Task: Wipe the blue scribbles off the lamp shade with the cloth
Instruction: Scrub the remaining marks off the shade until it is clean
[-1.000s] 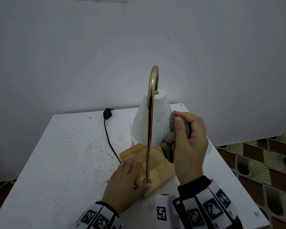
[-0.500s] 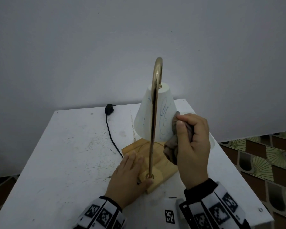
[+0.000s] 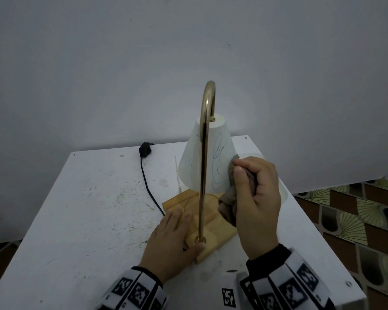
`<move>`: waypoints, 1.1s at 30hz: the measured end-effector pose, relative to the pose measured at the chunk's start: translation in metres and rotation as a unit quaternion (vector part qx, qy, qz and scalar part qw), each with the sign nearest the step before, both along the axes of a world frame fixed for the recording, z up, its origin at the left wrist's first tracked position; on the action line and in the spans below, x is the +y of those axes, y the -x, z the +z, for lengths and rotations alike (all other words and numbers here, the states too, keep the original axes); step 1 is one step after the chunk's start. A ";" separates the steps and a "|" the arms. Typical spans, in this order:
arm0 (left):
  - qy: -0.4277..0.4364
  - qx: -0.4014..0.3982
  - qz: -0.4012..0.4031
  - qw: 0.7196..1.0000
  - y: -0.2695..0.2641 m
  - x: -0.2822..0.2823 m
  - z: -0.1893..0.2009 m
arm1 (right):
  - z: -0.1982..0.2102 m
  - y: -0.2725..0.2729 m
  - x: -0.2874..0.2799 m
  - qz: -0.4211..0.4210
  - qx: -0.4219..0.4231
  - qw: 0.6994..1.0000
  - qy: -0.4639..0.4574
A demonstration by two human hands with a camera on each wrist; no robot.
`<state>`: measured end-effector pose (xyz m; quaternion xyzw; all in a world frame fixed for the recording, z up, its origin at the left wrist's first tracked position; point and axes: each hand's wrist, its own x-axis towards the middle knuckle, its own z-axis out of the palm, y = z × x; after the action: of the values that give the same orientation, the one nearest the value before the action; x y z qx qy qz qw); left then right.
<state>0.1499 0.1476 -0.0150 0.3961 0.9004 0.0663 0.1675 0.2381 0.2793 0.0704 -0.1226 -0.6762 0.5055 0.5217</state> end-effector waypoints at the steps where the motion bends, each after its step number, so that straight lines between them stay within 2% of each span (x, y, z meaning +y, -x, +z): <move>1: 0.000 -0.002 0.001 1.000 0.000 0.000 0.000 | -0.002 0.000 -0.005 -0.003 -0.006 0.999 -0.035; 3: 0.001 -0.002 0.000 1.000 0.000 -0.001 0.000 | -0.014 -0.002 -0.014 -0.001 -0.030 0.993 -0.110; 5: 0.003 -0.004 0.000 1.000 0.000 0.000 0.000 | -0.027 -0.005 -0.016 0.007 -0.045 0.991 -0.128; 10: 0.001 -0.011 0.006 1.000 0.000 0.000 0.002 | -0.021 -0.009 -0.001 -0.027 -0.018 0.999 -0.028; 13: 0.000 -0.003 0.003 1.000 -0.001 0.001 0.001 | -0.013 -0.003 -0.002 -0.010 -0.005 1.000 0.014; 17: -0.004 -0.005 0.003 1.000 0.000 0.001 0.001 | -0.019 -0.002 -0.012 0.017 -0.025 0.998 -0.056; 20: 0.001 -0.004 0.005 1.000 0.000 0.001 0.000 | -0.030 -0.005 -0.013 0.006 -0.048 0.989 -0.137; 22: 0.003 -0.003 0.006 1.000 0.000 0.002 0.000 | -0.031 -0.010 -0.009 -0.013 -0.054 0.987 -0.152; 24: -0.001 -0.002 0.005 1.000 0.000 0.002 -0.001 | -0.029 -0.013 -0.003 -0.048 -0.054 0.989 -0.131; 27: -0.002 -0.002 0.003 1.000 0.000 0.002 -0.001 | -0.020 -0.012 -0.004 -0.021 -0.031 0.998 -0.050; 31: 0.003 -0.003 0.005 1.000 0.000 0.002 -0.001 | -0.017 -0.002 -0.017 -0.029 -0.032 0.990 -0.135; 33: 0.003 -0.002 0.005 1.000 0.001 0.002 -0.002 | -0.024 -0.001 -0.018 -0.053 -0.040 0.976 -0.206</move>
<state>0.1487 0.1500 -0.0174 0.3905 0.9024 0.0652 0.1700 0.2395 0.2612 0.0465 -0.0682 -0.7791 0.3213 0.5340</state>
